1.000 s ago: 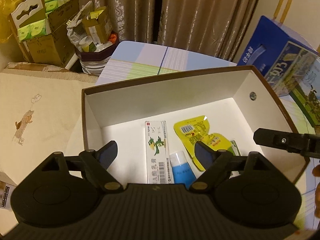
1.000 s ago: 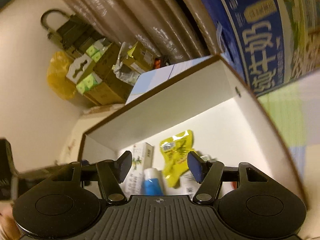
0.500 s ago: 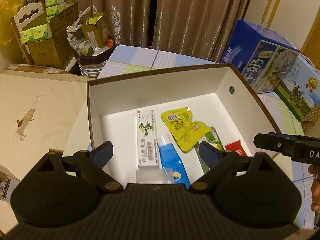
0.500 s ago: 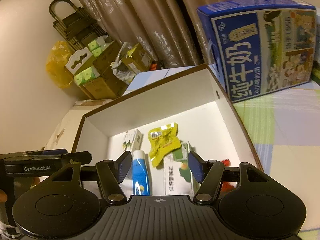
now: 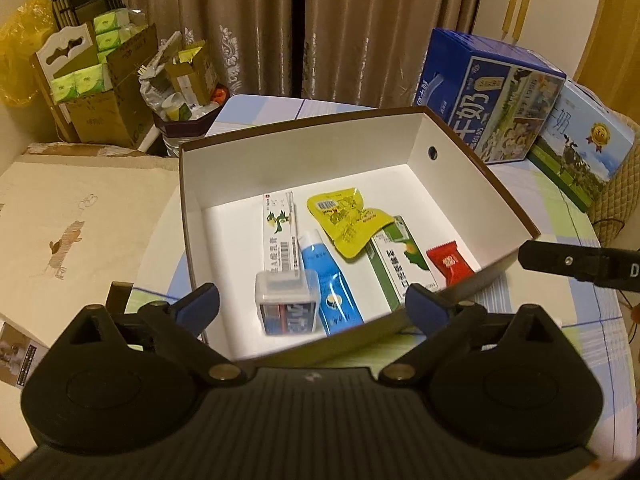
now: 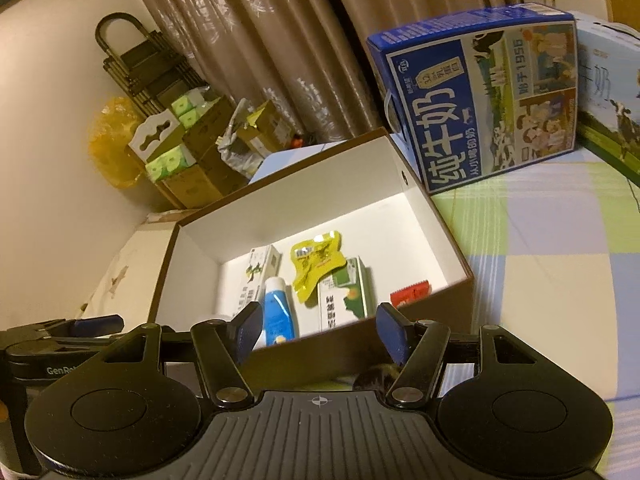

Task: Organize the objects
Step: 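Open both grippers to drop ointment box and yellow pouch into the box, then withdraw both grippers from the box toward the white sock and hair clip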

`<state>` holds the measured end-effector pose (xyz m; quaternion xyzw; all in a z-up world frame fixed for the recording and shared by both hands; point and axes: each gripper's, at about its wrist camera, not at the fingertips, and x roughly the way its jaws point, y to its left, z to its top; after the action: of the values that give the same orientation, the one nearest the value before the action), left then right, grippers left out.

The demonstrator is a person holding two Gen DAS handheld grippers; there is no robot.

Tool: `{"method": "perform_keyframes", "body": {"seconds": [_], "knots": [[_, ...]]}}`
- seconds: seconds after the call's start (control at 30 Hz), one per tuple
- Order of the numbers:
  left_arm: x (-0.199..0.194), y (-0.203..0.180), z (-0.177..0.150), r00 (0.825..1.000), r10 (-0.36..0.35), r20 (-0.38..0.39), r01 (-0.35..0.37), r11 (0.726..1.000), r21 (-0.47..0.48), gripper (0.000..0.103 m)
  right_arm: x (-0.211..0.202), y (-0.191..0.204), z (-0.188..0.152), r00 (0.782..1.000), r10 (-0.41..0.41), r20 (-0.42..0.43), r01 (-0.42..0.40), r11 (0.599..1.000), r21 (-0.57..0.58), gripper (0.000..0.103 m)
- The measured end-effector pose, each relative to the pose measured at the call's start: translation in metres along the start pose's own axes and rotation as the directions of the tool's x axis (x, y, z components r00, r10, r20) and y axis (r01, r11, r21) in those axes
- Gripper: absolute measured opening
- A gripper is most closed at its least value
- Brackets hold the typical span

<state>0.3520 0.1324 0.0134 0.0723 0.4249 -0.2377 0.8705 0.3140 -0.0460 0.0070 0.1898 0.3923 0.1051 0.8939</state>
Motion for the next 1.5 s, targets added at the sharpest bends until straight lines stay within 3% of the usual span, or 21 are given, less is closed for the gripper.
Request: {"method": "perform_keyframes", "body": {"seconds": [0.13, 0.37, 0.67, 1.0, 1.5], "knots": [[-0.012, -0.004, -0.014, 1.000, -0.006, 0.008, 0.006, 1.000, -0.001, 0.102, -0.015, 0.001, -0.011, 1.000, -0.007, 0.001, 0.007, 1.000, -0.003, 0.060], [-0.029, -0.007, -0.036, 1.000, -0.012, -0.006, 0.012, 1.000, -0.021, 0.102, -0.032, 0.013, -0.037, 0.993, -0.116, -0.011, 0.114, 0.987, -0.117, 0.060], [-0.044, -0.018, -0.063, 0.999, -0.021, -0.040, 0.020, 0.999, -0.028, 0.102, -0.052, 0.013, -0.065, 0.988, -0.152, -0.014, 0.147, 0.971, -0.190, 0.060], [-0.046, -0.038, -0.093, 0.994, -0.010, -0.107, 0.008, 1.000, -0.018, 0.102, -0.071, 0.001, -0.088, 0.986, -0.162, -0.048, 0.151, 0.973, -0.176, 0.060], [-0.052, -0.072, -0.119, 0.988, -0.044, -0.145, 0.046, 0.999, 0.008, 0.101, -0.082, -0.016, -0.113, 0.979, -0.177, -0.101, 0.160, 0.974, -0.159, 0.060]]}}
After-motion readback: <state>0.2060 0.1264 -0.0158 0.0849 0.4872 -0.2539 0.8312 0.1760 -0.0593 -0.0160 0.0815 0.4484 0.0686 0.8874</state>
